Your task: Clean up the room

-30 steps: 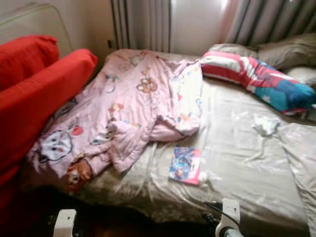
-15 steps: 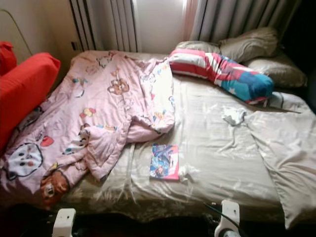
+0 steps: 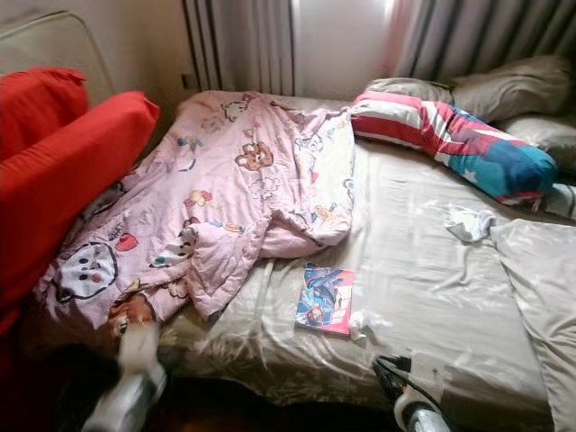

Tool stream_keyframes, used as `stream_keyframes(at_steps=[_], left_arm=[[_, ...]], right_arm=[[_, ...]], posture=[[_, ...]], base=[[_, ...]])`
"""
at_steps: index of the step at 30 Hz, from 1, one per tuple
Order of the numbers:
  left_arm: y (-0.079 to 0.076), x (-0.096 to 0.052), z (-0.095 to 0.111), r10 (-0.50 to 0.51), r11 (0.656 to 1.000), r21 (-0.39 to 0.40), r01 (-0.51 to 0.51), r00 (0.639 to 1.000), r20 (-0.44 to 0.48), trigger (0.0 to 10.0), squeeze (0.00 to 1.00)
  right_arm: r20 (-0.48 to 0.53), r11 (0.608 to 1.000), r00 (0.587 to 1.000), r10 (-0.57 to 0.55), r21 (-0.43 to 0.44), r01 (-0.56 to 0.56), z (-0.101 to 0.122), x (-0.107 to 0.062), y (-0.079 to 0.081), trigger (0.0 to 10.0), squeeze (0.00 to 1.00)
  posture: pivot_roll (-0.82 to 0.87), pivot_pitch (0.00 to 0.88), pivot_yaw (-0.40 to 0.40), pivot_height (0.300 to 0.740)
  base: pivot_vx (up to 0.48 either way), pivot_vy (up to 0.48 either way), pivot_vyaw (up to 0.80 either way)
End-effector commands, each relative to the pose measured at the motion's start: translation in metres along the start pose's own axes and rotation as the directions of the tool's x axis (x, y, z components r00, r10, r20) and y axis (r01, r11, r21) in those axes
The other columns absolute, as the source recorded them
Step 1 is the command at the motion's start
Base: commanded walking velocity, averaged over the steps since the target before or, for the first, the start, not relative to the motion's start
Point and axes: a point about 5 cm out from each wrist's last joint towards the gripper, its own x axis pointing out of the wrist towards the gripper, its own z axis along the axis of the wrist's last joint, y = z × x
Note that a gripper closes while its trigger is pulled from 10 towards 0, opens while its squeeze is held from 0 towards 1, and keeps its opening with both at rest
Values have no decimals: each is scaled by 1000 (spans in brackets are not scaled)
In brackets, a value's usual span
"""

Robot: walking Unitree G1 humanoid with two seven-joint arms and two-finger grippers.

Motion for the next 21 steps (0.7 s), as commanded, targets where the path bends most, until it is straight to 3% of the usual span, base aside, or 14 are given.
stream_keyframes(at_steps=[1, 7, 9, 16, 21], left_arm=[[5, -5, -8, -6, 1000, 22, 6, 1000, 1, 10000, 0], [0, -2, 4, -28, 999, 23, 27, 997, 75, 10000, 0], [-4, 0, 14, -31, 999, 17, 29, 991, 133, 10000, 0], [0, -4, 12, -18, 1000, 28, 14, 986, 164, 10000, 0], [1, -4, 17, 3, 1000, 6, -4, 981, 193, 10000, 0]], right_arm=[[34, 1000, 999, -16, 21, 15, 0, -3, -7, 10000, 0], [59, 999, 998, -15, 35, 13, 1, -4, -7, 10000, 0], [65, 1000, 998, -12, -17, 13, 3, -4, -7, 10000, 0], [120, 1000, 993, 13, 15, -14, 6, -5, -5, 10000, 0], [134, 999, 991, 27, -37, -23, 8, -5, -4, 10000, 0]], posture=[[-39, 0, -25, 740], [-29, 0, -30, 740], [-28, 0, -30, 740], [-41, 0, -20, 740], [-39, 0, -21, 740]], base=[[0, 0, 0], [0, 0, 0], [0, 0, 0], [0, 0, 0], [0, 0, 0]])
